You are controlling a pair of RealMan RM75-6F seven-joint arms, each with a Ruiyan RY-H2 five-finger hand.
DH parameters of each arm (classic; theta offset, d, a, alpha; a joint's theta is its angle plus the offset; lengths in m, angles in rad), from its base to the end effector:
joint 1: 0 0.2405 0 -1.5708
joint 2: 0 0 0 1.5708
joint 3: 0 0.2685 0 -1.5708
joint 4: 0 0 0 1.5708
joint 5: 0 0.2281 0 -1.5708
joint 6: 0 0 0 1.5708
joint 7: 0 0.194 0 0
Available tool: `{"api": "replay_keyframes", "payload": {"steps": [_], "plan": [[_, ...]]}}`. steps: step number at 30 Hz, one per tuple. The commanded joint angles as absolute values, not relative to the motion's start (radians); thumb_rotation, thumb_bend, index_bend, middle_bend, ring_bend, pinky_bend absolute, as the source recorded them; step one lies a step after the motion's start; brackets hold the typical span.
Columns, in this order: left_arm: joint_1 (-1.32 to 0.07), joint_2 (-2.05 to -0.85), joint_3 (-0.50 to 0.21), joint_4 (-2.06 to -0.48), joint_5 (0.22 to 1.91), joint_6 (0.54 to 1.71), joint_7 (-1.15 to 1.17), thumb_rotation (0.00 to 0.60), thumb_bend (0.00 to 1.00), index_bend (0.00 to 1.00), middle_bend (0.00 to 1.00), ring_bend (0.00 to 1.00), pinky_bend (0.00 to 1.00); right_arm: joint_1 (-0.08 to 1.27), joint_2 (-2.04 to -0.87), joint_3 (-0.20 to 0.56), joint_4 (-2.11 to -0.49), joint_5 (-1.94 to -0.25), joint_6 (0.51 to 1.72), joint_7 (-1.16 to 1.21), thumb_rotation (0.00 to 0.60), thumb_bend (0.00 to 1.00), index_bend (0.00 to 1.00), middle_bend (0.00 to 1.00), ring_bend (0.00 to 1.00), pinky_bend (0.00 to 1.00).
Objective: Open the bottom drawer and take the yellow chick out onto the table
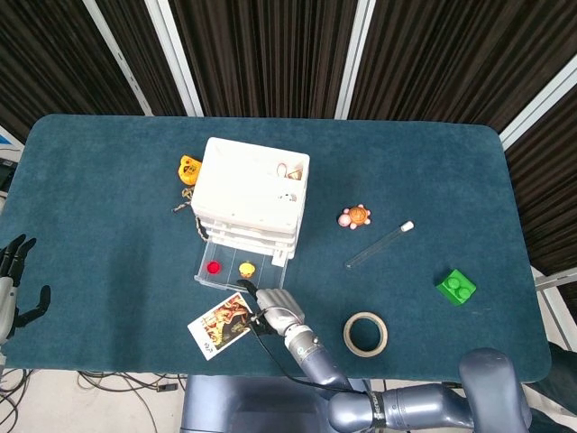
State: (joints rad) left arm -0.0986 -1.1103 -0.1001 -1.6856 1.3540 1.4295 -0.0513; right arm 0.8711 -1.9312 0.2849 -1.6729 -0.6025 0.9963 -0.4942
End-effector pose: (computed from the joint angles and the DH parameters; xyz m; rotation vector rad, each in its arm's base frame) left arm -0.3344 0.2466 0.1515 -1.2344 -1.0527 -0.9388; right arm -0.0103 -0.3006 -0.1752 1.8574 -1.6753 0.9763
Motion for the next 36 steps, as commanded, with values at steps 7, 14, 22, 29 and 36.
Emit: {"api": "replay_keyframes", "payload": {"steps": [7,14,22,29,36], "plan": [[-0.098,-1.107,-0.1,-1.69,1.349,1.425,-0.056,0.6,0.46,0.04,0.0,0.0,0.0,0.855,-1.876,0.299,-1.768,-0.668,1.049,-0.473,0.6,0.63,0.1,1.0,1.0,1.0],[-0.098,-1.106,-0.102,-1.691,1.35,1.428,-0.058,0.6,0.46,0.04,0.0,0.0,0.0,0.865,-1.797,0.355,-1.806,-0.716,1.072,-0.478,0.6,0.46,0.15,1.0,1.0,1.0],[-0.097,-1.111,-0.101,-1.69,1.351,1.432,-0.052,0.6,0.46,0.04,0.0,0.0,0.0,0.96,-1.771,0.349,-1.724,-0.69,1.038,-0.613,0.6,0.28,0.22,1.0,1.0,1.0],[-0.098,-1.109,-0.101,-1.691,1.35,1.428,-0.057,0.6,0.46,0.04,0.0,0.0,0.0,1.02,-1.811,0.305,-1.618,-0.752,1.013,-0.659,0.6,0.23,0.26,1.0,1.0,1.0],[-0.099,-1.108,-0.101,-1.692,1.349,1.426,-0.059,0.6,0.46,0.04,0.0,0.0,0.0,1.05,-1.875,0.273,-1.477,-0.891,1.025,-0.646,0.6,0.23,0.3,1.0,1.0,1.0]]}}
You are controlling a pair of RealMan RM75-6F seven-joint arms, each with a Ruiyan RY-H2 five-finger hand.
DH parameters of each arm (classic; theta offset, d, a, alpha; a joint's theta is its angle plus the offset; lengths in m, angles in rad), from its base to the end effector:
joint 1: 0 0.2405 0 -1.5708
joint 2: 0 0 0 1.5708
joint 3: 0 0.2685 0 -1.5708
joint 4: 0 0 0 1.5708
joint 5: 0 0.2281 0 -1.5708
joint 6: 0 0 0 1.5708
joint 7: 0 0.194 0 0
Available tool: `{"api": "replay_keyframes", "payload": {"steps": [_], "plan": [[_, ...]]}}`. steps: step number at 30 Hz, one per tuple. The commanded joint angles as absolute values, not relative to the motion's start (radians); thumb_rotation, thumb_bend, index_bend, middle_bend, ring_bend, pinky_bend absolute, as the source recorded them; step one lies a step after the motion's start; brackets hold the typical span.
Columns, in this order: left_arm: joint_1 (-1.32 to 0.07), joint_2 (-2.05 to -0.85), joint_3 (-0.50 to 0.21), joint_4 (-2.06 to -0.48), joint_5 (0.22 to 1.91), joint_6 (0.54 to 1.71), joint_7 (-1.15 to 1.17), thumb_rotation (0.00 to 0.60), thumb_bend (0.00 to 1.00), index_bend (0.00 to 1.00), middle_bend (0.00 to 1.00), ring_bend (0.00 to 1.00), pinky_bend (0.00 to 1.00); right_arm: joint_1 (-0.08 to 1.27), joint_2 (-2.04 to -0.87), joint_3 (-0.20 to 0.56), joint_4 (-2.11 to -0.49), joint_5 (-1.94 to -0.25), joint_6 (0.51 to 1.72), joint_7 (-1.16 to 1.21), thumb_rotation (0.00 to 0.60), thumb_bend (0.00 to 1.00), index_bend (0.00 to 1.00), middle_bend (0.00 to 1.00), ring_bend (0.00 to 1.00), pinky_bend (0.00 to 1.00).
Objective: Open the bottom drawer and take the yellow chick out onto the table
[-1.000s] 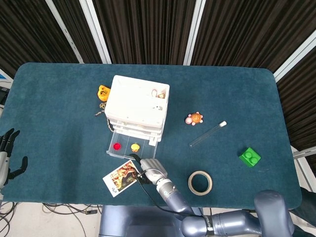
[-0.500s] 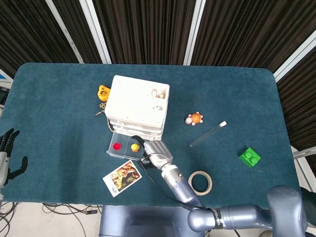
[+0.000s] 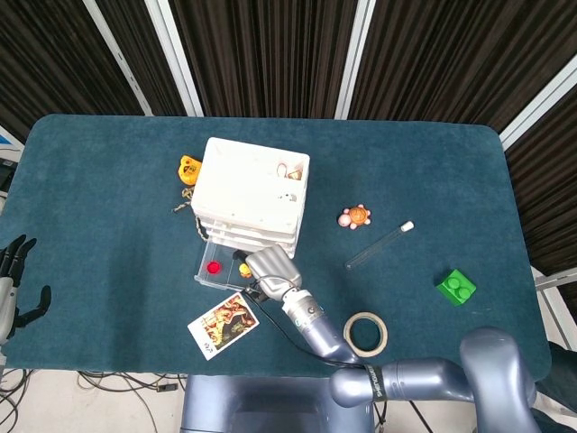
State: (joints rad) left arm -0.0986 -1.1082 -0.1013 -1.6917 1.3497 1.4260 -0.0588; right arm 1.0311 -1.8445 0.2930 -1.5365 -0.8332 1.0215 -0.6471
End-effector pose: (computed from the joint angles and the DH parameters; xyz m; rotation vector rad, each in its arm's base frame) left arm -0.3341 0.2466 0.1513 -1.2281 -1.0649 -0.9444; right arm 0.0261 -0.3674 -0.1310 2.0109 -0.9576 1.0766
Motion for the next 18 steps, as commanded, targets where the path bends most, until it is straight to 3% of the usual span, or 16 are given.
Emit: {"api": "replay_keyframes", "payload": {"steps": [1,18], "plan": [[-0.099,-1.108,-0.101,-1.692,1.349,1.425,-0.059,0.6,0.46,0.04,0.0,0.0,0.0,1.057,-1.88,0.268,-1.458,-0.907,1.023,-0.65,0.6,0.23,0.3,1.0,1.0,1.0],[-0.101,-1.104,-0.099,-1.696,1.348,1.416,-0.061,0.6,0.46,0.04,0.0,0.0,0.0,1.143,-1.91,0.214,-1.285,-1.004,0.924,-0.761,0.6,0.24,0.31,1.0,1.0,1.0]]}}
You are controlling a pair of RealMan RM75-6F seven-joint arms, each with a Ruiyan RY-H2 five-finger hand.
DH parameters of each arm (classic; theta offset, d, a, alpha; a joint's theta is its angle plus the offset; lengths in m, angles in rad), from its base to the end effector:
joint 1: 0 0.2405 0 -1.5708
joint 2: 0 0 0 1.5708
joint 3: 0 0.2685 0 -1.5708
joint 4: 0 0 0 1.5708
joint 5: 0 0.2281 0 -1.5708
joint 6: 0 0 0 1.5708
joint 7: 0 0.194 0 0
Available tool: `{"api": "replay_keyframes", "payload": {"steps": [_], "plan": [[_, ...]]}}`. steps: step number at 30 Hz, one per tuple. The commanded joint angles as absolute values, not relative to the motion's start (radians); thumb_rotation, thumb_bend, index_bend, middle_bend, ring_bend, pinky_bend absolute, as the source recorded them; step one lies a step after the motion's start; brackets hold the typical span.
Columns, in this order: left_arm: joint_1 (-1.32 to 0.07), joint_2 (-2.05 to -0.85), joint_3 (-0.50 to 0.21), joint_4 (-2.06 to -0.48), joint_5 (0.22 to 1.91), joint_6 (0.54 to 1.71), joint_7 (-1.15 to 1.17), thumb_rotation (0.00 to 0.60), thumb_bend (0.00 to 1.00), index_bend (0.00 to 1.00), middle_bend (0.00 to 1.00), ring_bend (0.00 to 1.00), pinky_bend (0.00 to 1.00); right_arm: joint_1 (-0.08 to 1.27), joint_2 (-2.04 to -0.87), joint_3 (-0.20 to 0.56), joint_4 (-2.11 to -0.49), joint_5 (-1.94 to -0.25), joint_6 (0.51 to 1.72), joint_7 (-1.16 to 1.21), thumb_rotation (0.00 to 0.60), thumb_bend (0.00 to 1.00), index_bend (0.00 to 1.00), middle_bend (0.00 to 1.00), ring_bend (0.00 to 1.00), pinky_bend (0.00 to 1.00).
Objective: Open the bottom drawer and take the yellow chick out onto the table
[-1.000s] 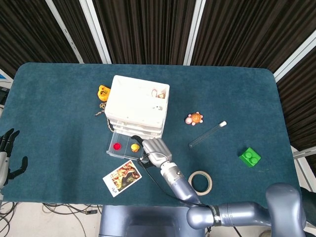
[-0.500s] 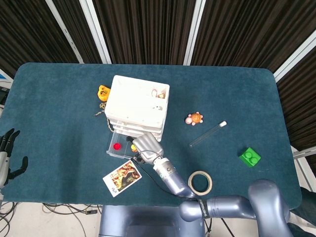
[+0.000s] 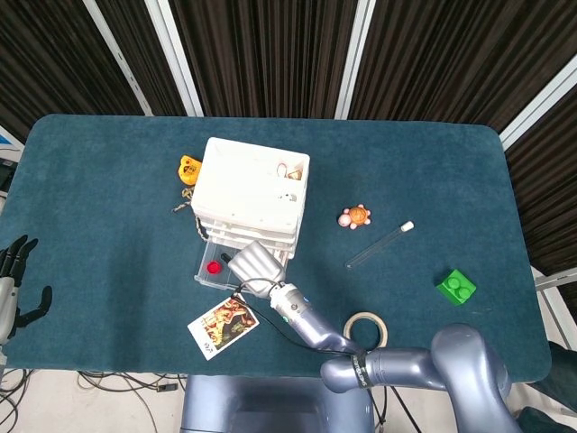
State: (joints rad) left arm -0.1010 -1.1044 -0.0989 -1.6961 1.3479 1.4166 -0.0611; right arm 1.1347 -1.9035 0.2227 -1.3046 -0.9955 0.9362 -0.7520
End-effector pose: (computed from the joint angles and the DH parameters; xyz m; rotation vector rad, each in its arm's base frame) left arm -0.3340 0.2468 0.1500 -1.2335 -1.0756 -0.9405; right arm 0.0392 -0.3799 -0.1606 2.1656 -0.4591 0.9629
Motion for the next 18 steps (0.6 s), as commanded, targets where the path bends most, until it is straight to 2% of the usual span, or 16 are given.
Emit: {"api": "replay_keyframes", "payload": {"steps": [1,18], "plan": [[-0.101,-1.104,-0.099,-1.697,1.348,1.417,-0.061,0.6,0.46,0.04,0.0,0.0,0.0,1.146,-1.913,0.211,-1.275,-1.007,0.919,-0.764,0.6,0.23,0.31,1.0,1.0,1.0],[-0.101,-1.105,-0.1,-1.698,1.342,1.417,-0.05,0.6,0.46,0.04,0.0,0.0,0.0,1.173,-1.995,0.192,-1.109,-1.046,0.884,-0.811,0.6,0.24,0.33,1.0,1.0,1.0]]}}
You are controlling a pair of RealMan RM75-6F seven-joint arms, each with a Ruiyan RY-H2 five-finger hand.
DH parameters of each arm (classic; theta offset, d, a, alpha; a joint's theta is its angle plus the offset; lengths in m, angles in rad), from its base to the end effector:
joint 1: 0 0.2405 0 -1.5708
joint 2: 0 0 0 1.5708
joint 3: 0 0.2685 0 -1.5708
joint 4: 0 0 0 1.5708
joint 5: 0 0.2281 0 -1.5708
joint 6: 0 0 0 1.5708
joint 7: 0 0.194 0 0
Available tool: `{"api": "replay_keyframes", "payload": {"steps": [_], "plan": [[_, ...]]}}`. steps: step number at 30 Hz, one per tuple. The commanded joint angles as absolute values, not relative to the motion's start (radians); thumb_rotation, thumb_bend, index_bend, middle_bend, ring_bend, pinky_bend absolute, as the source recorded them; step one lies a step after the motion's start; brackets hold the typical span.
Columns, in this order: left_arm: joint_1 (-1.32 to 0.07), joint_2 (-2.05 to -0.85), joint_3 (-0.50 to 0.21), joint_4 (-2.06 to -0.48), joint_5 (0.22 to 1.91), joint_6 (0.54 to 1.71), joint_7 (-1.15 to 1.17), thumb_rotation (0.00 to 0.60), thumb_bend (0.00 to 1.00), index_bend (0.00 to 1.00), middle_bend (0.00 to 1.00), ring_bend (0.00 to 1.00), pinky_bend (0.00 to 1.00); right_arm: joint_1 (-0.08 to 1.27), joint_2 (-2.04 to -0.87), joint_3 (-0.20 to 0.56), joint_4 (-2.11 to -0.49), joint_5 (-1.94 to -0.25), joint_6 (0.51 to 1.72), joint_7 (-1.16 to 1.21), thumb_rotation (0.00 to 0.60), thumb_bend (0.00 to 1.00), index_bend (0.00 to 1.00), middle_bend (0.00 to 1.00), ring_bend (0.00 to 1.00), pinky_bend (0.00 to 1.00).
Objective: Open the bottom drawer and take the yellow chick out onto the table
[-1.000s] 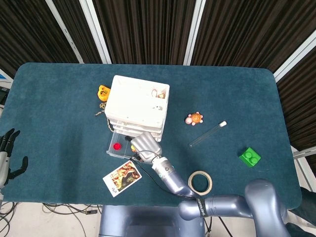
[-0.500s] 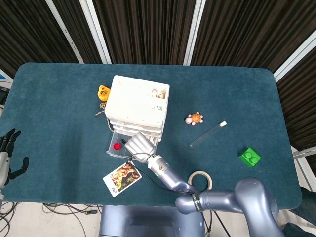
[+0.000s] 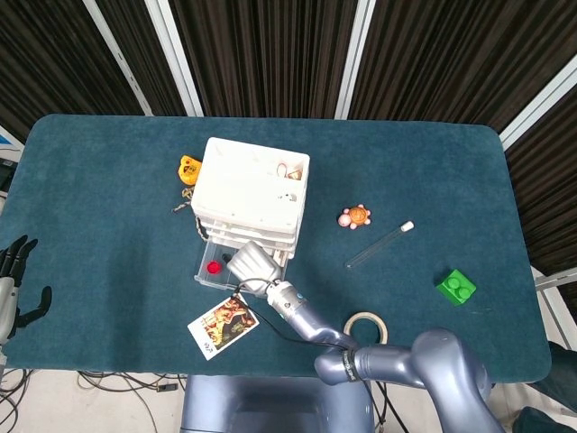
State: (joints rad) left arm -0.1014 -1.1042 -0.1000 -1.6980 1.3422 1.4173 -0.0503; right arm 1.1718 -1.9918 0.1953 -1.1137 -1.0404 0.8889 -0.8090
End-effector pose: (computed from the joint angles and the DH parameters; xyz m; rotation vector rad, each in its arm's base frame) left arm -0.3343 0.2470 0.1505 -1.2321 -1.0702 -0.9322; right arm 0.0331 -0.3898 -0.1887 2.1888 -0.2597 0.8485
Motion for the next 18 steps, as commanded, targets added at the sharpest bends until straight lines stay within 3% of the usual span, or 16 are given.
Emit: {"api": "replay_keyframes", "payload": {"steps": [1,18], "plan": [[-0.101,-1.105,-0.1,-1.697,1.342,1.417,-0.05,0.6,0.46,0.04,0.0,0.0,0.0,1.173,-1.996,0.19,-1.104,-1.05,0.882,-0.813,0.6,0.24,0.34,1.0,1.0,1.0],[-0.102,-1.104,-0.099,-1.699,1.341,1.415,-0.049,0.6,0.46,0.04,0.0,0.0,0.0,1.176,-2.029,0.181,-1.023,-1.092,0.855,-0.832,0.6,0.24,0.38,1.0,1.0,1.0]]}}
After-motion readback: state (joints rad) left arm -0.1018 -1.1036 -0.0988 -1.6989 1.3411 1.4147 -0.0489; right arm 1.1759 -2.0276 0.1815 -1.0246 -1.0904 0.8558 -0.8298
